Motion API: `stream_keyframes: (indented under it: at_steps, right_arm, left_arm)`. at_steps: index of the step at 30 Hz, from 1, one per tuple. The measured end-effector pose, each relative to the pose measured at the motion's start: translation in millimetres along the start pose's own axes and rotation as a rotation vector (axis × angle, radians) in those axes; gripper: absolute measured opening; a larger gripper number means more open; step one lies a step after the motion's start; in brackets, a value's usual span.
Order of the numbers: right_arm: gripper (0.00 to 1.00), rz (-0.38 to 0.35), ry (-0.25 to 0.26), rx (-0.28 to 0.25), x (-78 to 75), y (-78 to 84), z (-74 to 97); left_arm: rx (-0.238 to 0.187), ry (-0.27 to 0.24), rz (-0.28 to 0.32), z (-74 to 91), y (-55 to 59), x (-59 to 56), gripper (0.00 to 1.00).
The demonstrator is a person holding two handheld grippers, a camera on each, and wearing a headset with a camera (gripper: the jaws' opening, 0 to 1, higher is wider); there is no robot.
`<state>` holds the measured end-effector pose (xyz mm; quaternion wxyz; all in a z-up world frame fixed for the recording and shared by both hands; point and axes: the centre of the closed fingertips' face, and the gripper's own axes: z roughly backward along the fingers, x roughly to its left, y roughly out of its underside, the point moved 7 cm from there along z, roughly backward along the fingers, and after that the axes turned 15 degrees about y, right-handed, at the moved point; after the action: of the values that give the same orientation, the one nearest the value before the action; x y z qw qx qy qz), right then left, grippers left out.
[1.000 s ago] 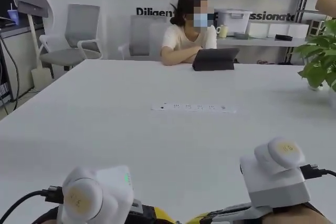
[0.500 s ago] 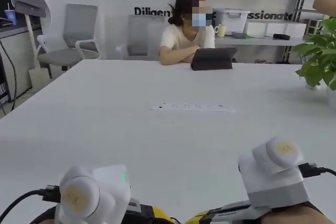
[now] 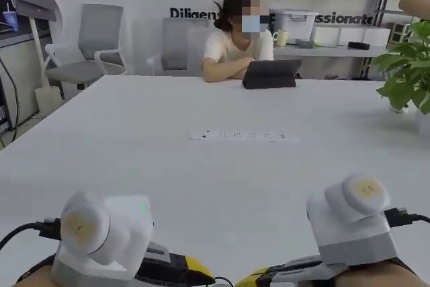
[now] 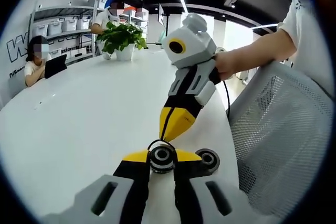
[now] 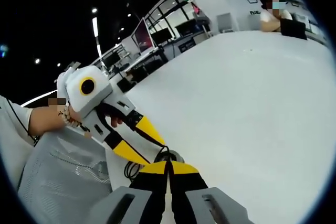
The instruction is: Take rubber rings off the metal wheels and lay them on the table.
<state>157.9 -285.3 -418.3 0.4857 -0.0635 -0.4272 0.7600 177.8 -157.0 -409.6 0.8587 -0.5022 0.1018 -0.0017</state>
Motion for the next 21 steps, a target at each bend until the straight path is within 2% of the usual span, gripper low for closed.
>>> stream_keyframes:
  at_steps: [2, 6, 8, 12, 13, 18, 21]
  right_arm:
    - [0.0, -0.014, -0.001, -0.01, -0.9, -1.6, 1.2]
    - [0.0, -0.031, 0.002, -0.031, -2.7, -5.1, 4.3]
    - [0.0, -0.039, 0.002, -0.038, -3.5, -6.5, 5.2]
    - [0.0, -0.044, 0.005, -0.048, -3.7, -8.8, 6.8]
    - [0.0, -0.044, 0.005, -0.049, -3.7, -9.1, 7.1]
    - [0.0, -0.032, 0.013, -0.052, -3.2, -10.5, 9.3]
    - [0.0, -0.031, 0.008, -0.055, -2.0, -11.7, 10.5]
  left_arm:
    - [0.02, -0.005, -0.028, 2.2, -1.5, 0.1, 0.15]
    - [0.016, -0.003, -0.044, 8.5, -8.2, -0.2, 0.22]
    - [0.01, 0.007, -0.048, 13.1, -13.2, -1.9, 0.25]
    - [0.036, 0.039, -0.072, 20.1, -21.2, -8.1, 0.35]
    - [0.043, 0.039, -0.092, 22.9, -24.4, -9.6, 0.38]
    - [0.063, 0.049, -0.115, 37.9, -35.7, -13.7, 0.52]
    - [0.063, 0.036, -0.127, 48.5, -41.5, -16.1, 0.54]
